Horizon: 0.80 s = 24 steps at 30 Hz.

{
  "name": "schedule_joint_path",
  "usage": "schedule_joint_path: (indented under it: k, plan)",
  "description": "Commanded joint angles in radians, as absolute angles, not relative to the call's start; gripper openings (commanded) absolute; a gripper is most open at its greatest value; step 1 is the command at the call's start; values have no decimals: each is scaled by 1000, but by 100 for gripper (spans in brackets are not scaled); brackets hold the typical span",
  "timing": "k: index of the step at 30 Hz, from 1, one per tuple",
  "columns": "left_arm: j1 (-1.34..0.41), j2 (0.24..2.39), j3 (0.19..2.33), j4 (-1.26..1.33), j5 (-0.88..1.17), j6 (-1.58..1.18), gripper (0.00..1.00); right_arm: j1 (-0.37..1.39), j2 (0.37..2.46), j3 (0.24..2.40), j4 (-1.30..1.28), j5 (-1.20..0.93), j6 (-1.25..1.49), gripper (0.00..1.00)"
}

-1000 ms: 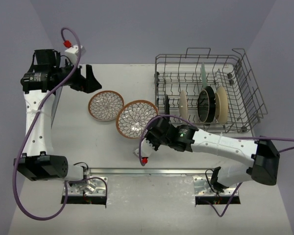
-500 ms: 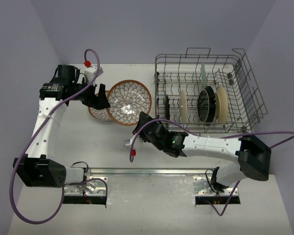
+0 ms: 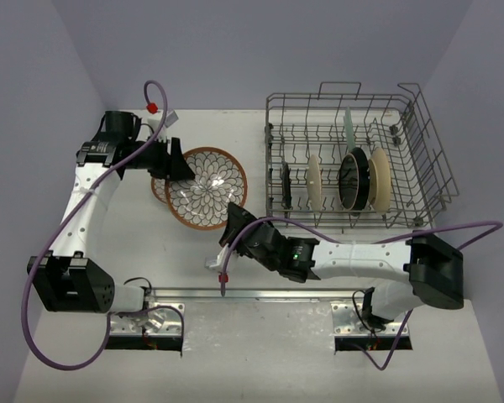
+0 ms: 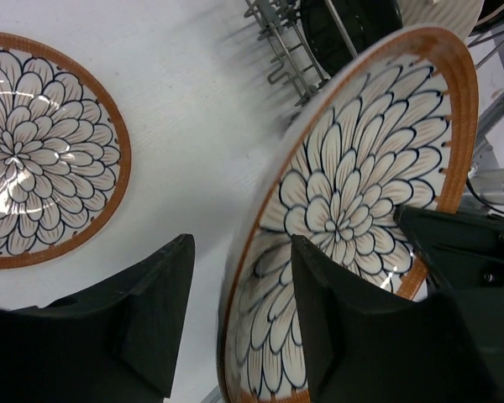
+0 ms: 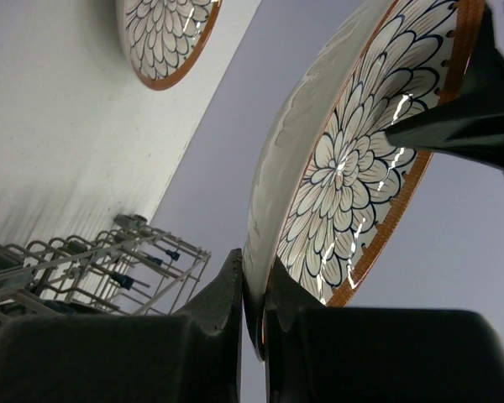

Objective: Unload the plates from the dish rack

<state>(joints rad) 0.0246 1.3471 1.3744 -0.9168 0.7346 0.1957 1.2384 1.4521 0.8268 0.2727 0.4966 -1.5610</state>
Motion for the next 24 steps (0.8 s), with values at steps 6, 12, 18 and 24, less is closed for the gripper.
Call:
schedule_joint_path:
  k: [6, 12, 18, 24]
  plan:
    - [20, 1324, 1263, -770, 884, 106, 0, 1262, 1420, 912, 484, 554, -1567, 0]
    - [120, 1354, 1244, -754, 945, 82, 0, 1246, 1388, 959, 303, 582, -1443, 49]
    - [304, 1472, 1265, -724, 1028, 47, 0, 1155, 1342, 943, 194, 591, -1342, 99]
    - [348, 1581, 1274, -586, 898, 9, 0, 1036, 1269, 943, 119, 586, -1265, 99]
